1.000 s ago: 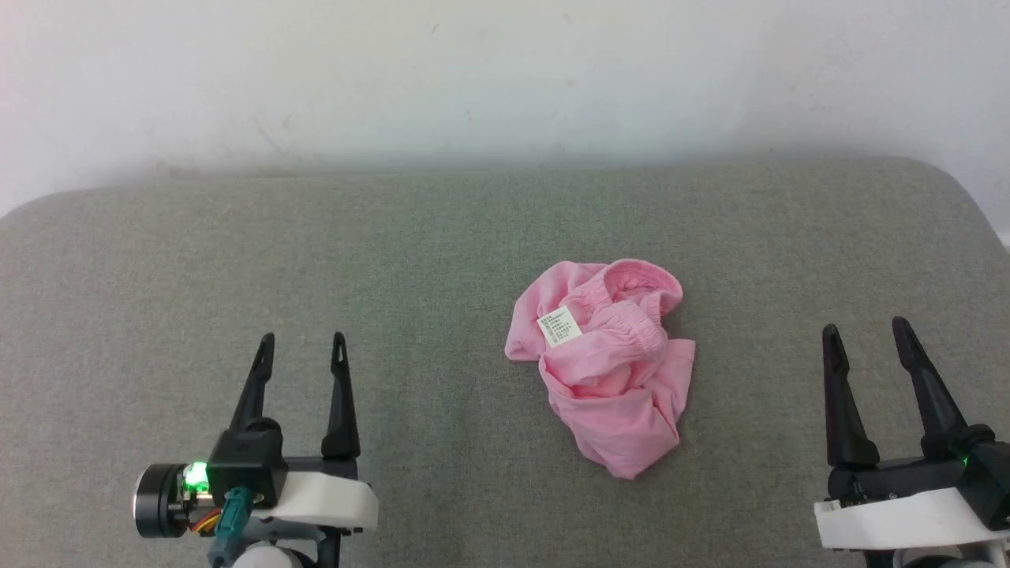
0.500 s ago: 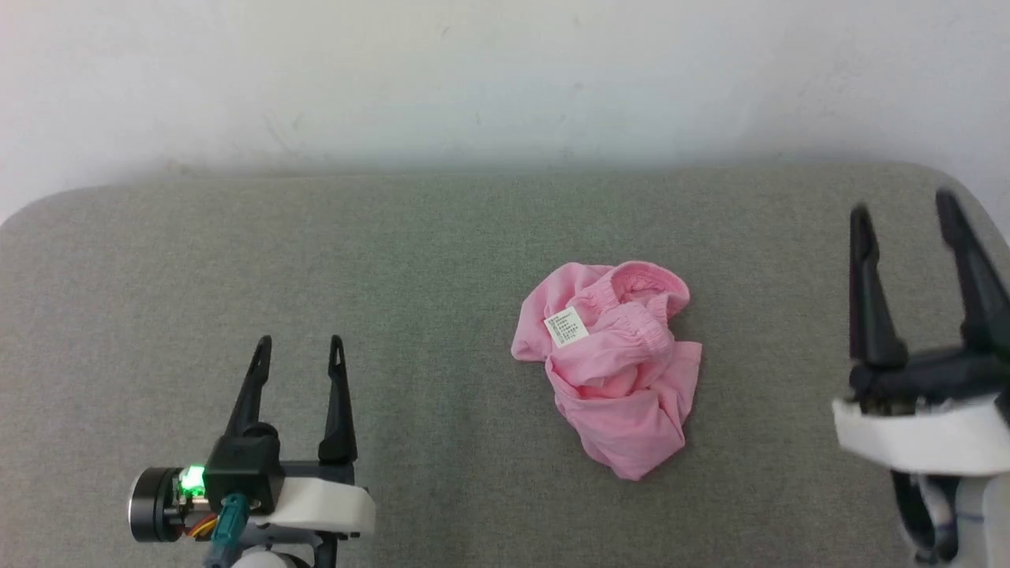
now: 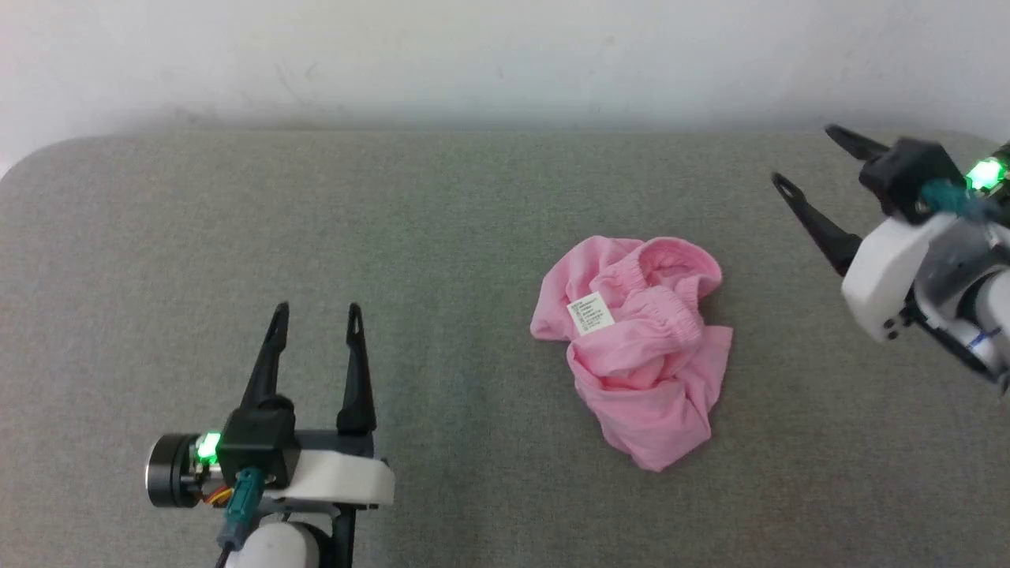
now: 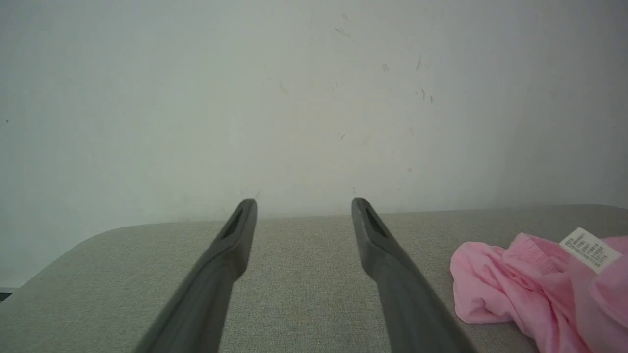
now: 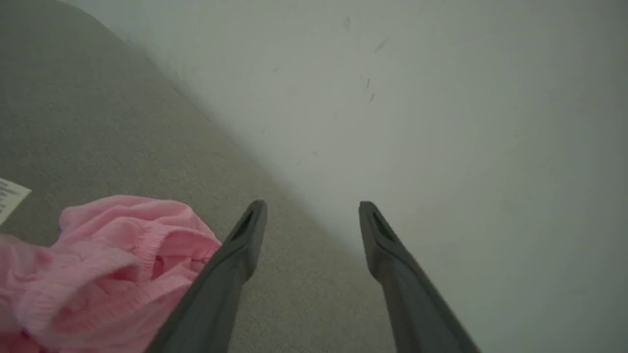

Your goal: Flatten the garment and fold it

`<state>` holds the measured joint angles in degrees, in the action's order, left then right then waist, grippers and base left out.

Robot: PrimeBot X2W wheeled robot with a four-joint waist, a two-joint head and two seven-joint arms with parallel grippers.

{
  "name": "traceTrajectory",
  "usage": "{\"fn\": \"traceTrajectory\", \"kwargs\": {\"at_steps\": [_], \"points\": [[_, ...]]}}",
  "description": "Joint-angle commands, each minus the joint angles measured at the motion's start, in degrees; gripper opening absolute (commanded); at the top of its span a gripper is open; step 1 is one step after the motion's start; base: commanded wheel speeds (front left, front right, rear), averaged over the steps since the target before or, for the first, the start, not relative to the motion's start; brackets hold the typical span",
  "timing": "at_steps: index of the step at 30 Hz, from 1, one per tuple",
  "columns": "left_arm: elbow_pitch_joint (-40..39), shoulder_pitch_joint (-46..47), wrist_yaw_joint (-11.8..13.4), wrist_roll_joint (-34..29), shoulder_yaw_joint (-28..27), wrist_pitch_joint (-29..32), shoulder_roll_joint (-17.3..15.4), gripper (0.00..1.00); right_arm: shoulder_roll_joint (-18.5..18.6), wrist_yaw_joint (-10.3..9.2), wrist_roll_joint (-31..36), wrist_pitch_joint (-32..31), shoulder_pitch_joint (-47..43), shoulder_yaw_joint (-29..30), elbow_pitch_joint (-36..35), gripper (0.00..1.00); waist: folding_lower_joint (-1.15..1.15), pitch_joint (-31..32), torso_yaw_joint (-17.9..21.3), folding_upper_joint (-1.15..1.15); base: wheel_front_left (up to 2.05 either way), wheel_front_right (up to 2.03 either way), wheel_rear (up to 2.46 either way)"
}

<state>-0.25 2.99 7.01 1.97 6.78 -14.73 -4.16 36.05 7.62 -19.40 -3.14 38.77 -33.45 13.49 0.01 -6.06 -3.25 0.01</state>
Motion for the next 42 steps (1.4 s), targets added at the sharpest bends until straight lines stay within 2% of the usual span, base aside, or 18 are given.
{"fn": "traceTrajectory", "kwargs": {"at_steps": [1,3,6,9,11,14,19,27,28,29,30,36,42], "points": [[-0.27,1.17,-0.42,-0.44,0.24,-0.27,0.2,1.0,0.95,-0.13,-2.44,-2.89,1.76,-2.08,0.83,1.0,-0.01,-2.28,-1.96,-0.01,0.0,0.0,0.0],[-0.59,2.09,-0.22,-0.41,0.74,-0.27,0.46,1.0,3.8,-0.13,-9.81,-12.33,6.18,-9.01,1.9,1.0,-0.01,-3.79,-3.01,-0.01,0.0,0.0,0.0],[-0.97,3.68,0.07,-0.2,1.63,-0.27,0.78,1.0,6.84,-0.13,-19.06,-23.35,12.36,-16.6,2.55,1.0,-0.01,-6.27,-4.77,-0.01,0.0,0.0,0.0],[-1.19,5.21,0.49,0.13,2.64,-0.27,1.01,1.0,7.45,-0.13,-27.74,-30.48,17.07,-20.79,3.35,1.0,-0.01,-8.94,-6.56,-0.01,0.0,0.0,0.0],[-1.29,6.28,0.76,0.48,3.42,-0.27,1.12,1.0,7.99,-0.13,-29.57,-33.73,20.14,-24.06,4.41,1.0,-0.01,-10.7,-7.76,-0.01,0.0,0.0,0.0],[-1.53,7.73,1.34,0.96,4.64,-0.27,1.22,1.0,7.18,-0.13,-31.31,-35.67,23.8,-27.55,7.21,1.0,-0.01,-13.17,-9.33,-0.01,0.0,0.0,0.0],[-1.84,10.11,2.69,2.93,7.31,-0.27,1.26,1.0,4.97,-0.13,-33.38,-34.49,26.97,-31.22,13.91,1.0,-0.01,-16.53,-11.67,-0.01,0.0,0.0,0.0],[-1.89,11.47,4.52,3.95,9.16,-0.27,1.27,1.0,3.76,-0.13,-35.54,-32.61,24.0,-38.54,18.34,1.0,-0.01,-17.87,-12.53,-0.01,0.0,0.0,0.0],[-1.79,11.33,4.65,3.86,9.03,-0.27,1.27,1.0,3.54,-0.13,-35.76,-32.0,23.72,-38.82,18.31,0.9,-0.01,-17.64,-12.18,-0.01,0.0,0.0,0.0],[-1.63,11.18,4.74,3.76,8.84,-0.27,1.27,1.0,3.4,-0.13,-35.6,-30.63,23.79,-39.04,18.08,0.13,-0.01,-17.28,-11.73,-0.01,0.0,0.0,0.0],[-1.4,11.02,4.69,3.63,8.64,-0.27,1.27,1.0,3.39,-0.13,-35.32,-28.92,24.04,-39.2,17.8,0.0,-0.01,-16.82,-11.25,-0.01,0.0,0.0,0.0],[-0.35,9.08,3.67,2.18,6.71,-0.27,1.27,1.0,6.31,-0.13,-34.81,-13.78,26.46,-39.47,14.51,0.0,-0.01,-11.93,-7.94,-0.01,0.0,0.0,0.0],[-0.32,5.82,2.49,0.91,4.09,-0.27,1.26,1.0,14.1,-0.13,-37.07,-2.29,24.23,-38.84,9.62,0.0,-0.01,-7.49,-4.07,-0.01,0.0,0.0,0.0]]}}
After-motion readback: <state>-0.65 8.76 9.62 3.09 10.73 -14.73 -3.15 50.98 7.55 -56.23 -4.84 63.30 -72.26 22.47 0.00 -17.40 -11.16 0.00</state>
